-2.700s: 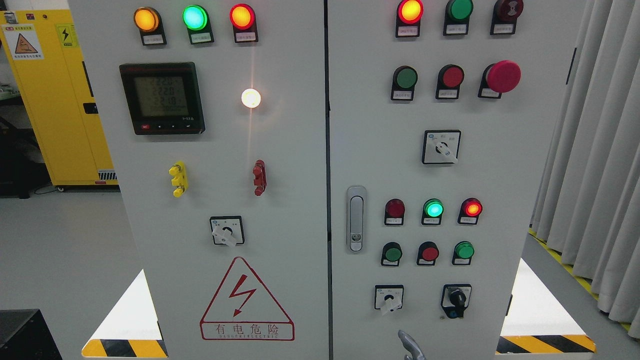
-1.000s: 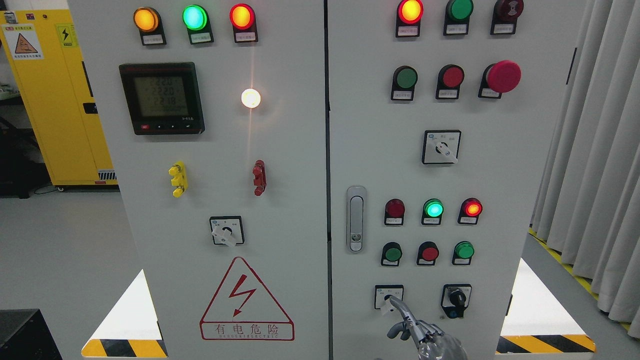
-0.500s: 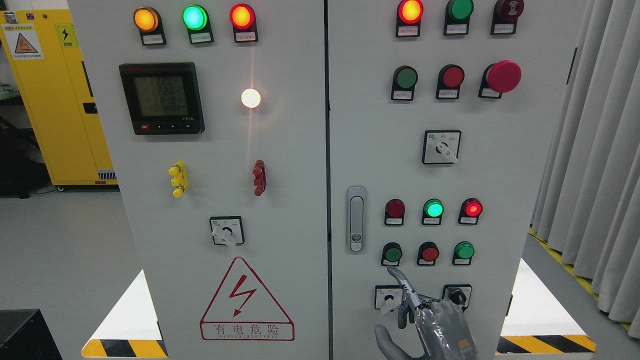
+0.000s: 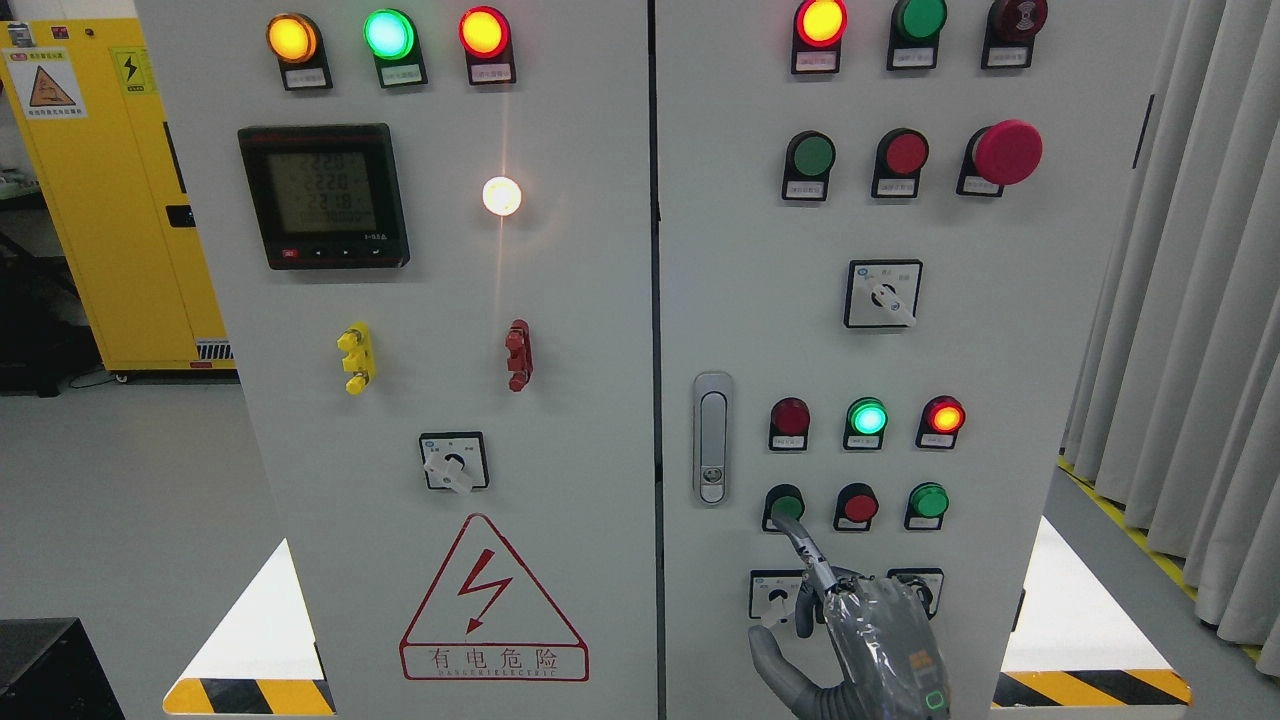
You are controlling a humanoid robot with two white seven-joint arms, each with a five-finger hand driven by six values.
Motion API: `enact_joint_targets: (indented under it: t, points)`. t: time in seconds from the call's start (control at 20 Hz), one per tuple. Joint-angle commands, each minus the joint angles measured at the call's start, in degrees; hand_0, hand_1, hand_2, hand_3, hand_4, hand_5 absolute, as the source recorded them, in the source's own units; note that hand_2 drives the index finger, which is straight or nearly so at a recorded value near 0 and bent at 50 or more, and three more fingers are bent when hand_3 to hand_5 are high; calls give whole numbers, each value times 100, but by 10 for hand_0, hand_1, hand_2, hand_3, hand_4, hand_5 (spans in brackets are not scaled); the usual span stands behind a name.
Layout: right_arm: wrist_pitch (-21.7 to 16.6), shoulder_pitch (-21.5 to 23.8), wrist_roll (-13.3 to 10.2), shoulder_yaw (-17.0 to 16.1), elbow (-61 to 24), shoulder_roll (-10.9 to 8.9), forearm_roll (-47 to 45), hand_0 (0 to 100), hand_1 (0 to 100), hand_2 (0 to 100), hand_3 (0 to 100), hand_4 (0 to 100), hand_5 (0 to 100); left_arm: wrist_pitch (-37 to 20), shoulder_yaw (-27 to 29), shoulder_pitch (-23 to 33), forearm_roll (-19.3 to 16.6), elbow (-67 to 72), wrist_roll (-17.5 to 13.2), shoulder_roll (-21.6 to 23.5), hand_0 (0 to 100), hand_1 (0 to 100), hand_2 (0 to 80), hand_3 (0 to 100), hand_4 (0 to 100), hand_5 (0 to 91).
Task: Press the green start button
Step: 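Raise the right hand toward the green push button in the lower row, then press the green push button inward with the right hand's index finger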
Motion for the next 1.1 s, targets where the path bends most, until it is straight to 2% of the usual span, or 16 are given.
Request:
enact_joint_targets:
  t: [0.0,0.55,1.05]
  points:
    - [35,-78,2,-212,377,4,-41,501,721,0,850,840,985,-3,0,-1,0,-8,2,0,120,556,0,0,0,0]
    - [35,-157,2,-335,421,22,-77,495,710,0,849,842,979,-3,0,-1,0,1,2,0,120,556,0,0,0,0]
    - [35,-183,2,-283,474,31,-156,507,707,0,851,848,979,-3,0,-1,0,1,2,0,120,556,0,0,0,0]
